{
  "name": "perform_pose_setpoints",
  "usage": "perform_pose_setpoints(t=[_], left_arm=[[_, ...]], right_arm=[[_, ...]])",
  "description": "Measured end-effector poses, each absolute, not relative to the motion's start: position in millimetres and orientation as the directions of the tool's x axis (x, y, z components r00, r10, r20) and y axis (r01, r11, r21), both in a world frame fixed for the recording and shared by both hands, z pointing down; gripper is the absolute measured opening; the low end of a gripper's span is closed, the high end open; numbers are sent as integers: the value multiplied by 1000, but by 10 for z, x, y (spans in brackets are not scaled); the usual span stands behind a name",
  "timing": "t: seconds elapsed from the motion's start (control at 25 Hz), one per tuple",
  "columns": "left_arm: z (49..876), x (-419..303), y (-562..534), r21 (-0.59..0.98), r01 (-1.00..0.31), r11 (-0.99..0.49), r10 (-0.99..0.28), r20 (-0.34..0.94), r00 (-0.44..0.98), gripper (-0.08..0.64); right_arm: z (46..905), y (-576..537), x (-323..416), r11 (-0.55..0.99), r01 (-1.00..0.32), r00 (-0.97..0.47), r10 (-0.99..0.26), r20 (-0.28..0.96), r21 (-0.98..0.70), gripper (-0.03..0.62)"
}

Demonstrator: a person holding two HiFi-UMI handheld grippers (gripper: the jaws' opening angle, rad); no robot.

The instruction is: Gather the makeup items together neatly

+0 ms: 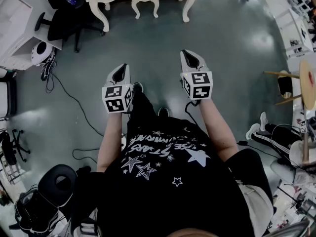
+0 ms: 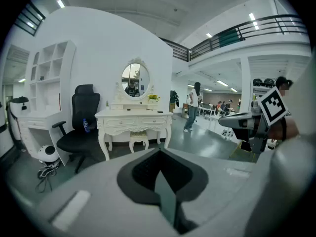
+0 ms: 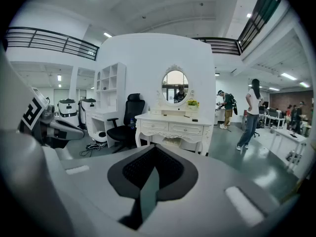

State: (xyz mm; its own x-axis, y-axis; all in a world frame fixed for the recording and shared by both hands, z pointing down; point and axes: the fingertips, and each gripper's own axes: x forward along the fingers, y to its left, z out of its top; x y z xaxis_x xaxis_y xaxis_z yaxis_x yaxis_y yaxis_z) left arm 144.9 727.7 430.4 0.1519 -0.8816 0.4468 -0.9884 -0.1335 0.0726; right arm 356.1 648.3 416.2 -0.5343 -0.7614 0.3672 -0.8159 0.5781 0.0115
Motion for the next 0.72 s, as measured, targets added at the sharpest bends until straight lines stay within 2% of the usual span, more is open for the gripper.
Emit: perform_pose_setpoints(t=[0.32, 0.52, 0.72], left_arm=[[4327, 1441, 7261, 67, -991, -116, -873, 468, 134, 0], [4263, 1400, 7159, 48, -991, -122, -897, 421, 131, 0], [4227, 1415, 7065, 21, -992, -123, -893, 434, 120, 0]], right_arm=[[4214, 6411, 3617, 572, -820, -536, -754, 380, -22, 26], [4243, 6348, 3615, 565, -824, -535, -754, 381, -38, 26], [4181, 6272, 3662, 560, -825, -546, -757, 358, -74, 28]])
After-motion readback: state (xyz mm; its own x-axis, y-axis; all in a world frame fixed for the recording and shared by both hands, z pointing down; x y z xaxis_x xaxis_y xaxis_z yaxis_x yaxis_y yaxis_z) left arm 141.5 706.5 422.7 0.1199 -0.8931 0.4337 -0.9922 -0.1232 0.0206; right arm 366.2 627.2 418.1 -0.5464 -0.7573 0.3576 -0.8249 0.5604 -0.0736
